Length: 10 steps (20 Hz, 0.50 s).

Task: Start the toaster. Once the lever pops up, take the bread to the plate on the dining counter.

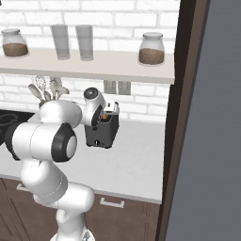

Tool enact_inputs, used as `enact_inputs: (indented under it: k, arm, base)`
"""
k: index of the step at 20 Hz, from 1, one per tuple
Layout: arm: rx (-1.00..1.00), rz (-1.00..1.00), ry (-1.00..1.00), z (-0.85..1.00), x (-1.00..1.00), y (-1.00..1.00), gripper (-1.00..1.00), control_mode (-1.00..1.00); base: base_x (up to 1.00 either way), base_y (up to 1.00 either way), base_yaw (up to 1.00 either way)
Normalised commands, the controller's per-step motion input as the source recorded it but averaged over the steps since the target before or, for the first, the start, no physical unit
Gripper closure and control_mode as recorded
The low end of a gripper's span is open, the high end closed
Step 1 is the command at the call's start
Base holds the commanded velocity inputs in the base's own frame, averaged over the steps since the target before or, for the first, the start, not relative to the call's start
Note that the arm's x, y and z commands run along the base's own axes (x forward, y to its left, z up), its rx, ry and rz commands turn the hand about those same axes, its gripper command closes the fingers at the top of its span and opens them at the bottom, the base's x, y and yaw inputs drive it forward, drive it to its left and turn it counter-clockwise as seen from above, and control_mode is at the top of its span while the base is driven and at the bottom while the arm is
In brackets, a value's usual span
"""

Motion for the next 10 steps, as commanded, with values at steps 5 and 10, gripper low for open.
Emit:
enact_inputs:
  k: [5, 10]
  arm:
    - [0.00, 0.00, 0.00, -0.08, 0.10, 0.00, -1.00, -1.00]
    - [0.00, 0.00, 0.00, -0.06, 0.08, 0.00, -1.00, -1.00]
  base:
    - [0.00, 0.00, 0.00]
    - [0.00, 0.00, 0.00]
